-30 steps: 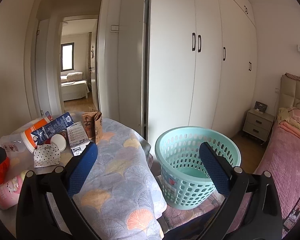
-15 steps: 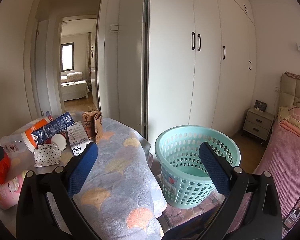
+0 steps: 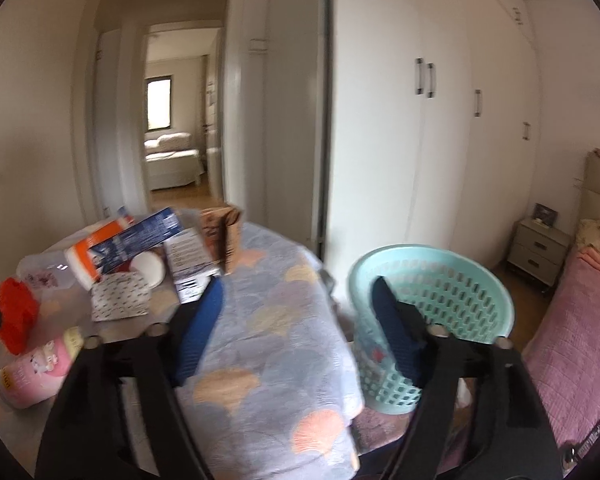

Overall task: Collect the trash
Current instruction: 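Grasp the pink bottle with the left tool while the right tool grasps the white milk carton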

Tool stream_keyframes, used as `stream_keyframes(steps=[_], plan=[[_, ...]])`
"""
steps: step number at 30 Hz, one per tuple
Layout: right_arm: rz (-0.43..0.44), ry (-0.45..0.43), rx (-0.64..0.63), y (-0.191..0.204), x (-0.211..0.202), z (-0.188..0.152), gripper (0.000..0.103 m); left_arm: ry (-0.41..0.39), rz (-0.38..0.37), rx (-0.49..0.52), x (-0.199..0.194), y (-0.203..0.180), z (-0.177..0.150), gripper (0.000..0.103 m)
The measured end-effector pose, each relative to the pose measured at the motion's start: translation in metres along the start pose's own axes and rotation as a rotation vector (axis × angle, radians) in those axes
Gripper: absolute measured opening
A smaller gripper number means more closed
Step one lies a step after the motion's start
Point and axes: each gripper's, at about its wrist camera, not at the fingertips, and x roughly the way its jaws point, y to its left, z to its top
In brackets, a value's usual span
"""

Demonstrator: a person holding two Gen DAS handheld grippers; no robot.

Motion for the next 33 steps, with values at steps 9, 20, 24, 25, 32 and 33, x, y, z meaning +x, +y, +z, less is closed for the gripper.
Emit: stream_keyframes(steps=[9, 20, 24, 25, 32, 33], plan=[[0.169, 0.032, -0.062, 0.035, 0.028, 0.015, 0.063, 0.170, -0.079, 0.062, 0.023, -0.002, -0.025, 0.095], [0.274, 0.163, -0.087, 0.050, 0.101, 0.029, 0.063, 0.265, -0.071, 0.136, 0.047, -0.015, -0.032, 0.089], [0.293, 0.214, -0.113, 0.057, 0.127, 0.029, 0.064, 0.305, -0.073, 0.155, 0.055, -0.020, -0.034, 0.086], [0.297, 0.222, -0.118, 0.059, 0.131, 0.029, 0.066, 0.316, -0.076, 0.161, 0.057, -0.021, -0.036, 0.084], [0.319, 0.286, -0.170, 0.076, 0.168, 0.033, 0.072, 0.346, -0.080, 0.134, 0.064, -0.017, -0.035, 0.061], [0.320, 0.296, -0.172, 0.078, 0.173, 0.033, 0.073, 0.344, -0.083, 0.129, 0.064, -0.016, -0.035, 0.059]])
